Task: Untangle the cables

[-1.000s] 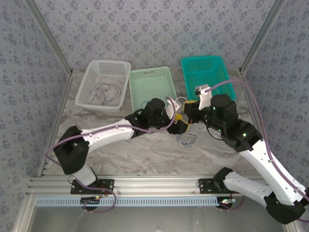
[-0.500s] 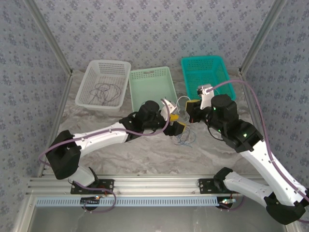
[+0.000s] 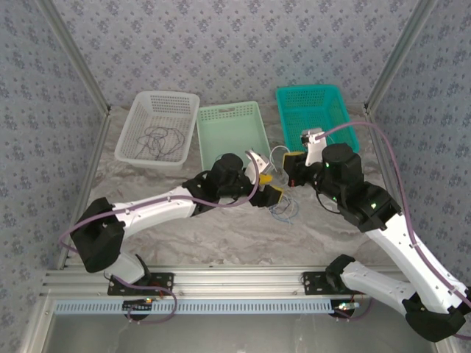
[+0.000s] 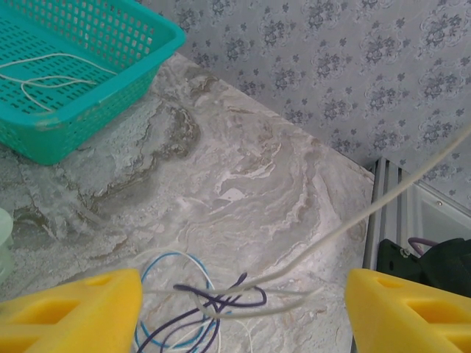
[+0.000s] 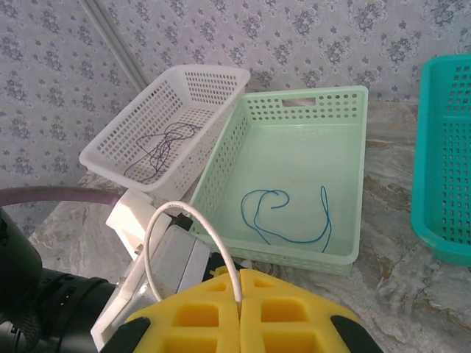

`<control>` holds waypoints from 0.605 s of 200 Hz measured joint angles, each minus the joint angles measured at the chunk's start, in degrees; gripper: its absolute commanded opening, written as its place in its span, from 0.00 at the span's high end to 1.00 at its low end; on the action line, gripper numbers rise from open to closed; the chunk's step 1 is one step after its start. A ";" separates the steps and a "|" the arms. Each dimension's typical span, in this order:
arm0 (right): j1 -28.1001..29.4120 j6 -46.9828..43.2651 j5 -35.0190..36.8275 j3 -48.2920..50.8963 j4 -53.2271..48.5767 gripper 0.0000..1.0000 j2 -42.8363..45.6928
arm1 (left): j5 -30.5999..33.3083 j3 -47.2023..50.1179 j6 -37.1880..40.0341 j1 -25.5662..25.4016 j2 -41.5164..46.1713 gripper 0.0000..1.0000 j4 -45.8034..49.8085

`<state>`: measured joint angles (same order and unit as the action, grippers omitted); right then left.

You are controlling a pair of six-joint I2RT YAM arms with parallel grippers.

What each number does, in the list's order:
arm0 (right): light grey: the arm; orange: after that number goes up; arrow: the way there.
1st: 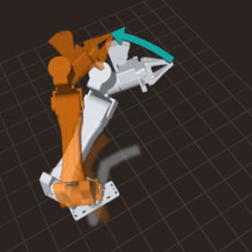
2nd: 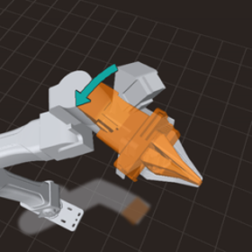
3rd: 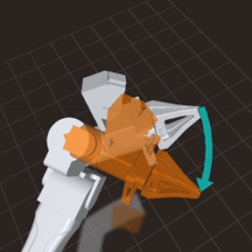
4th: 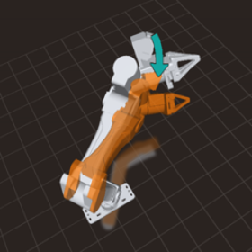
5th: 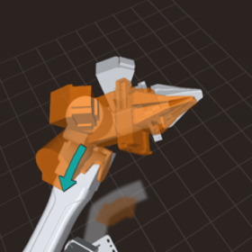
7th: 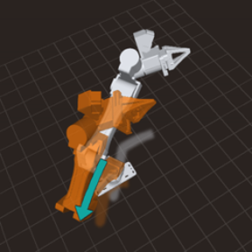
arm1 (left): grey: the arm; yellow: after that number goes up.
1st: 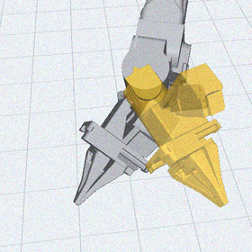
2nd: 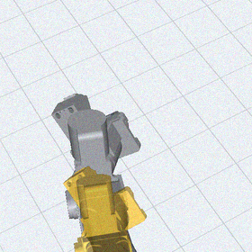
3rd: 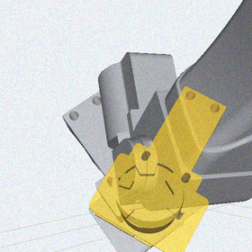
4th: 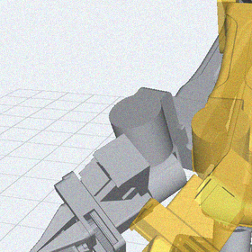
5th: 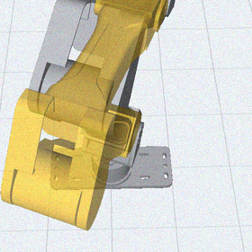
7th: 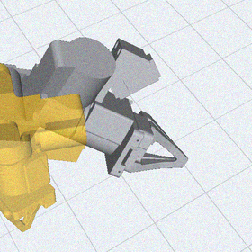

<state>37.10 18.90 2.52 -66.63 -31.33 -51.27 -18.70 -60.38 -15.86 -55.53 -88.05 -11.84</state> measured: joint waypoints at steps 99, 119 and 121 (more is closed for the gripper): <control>0.42 2.36 -1.84 0.09 2.49 0.94 0.02 | 5.68 -3.76 -1.60 -0.48 -6.62 0.47 -1.05; 0.83 2.75 -2.16 -0.74 2.40 0.94 0.00 | 8.02 -4.07 -2.47 -0.44 -8.15 0.48 -1.20; 0.90 2.75 -2.19 -0.94 2.40 0.94 0.00 | 8.11 -4.20 -2.49 -0.42 -8.37 0.48 -1.20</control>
<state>38.00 21.65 0.34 -67.57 -28.93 -51.27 -10.59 -64.58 -18.35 -55.94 -96.42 -13.04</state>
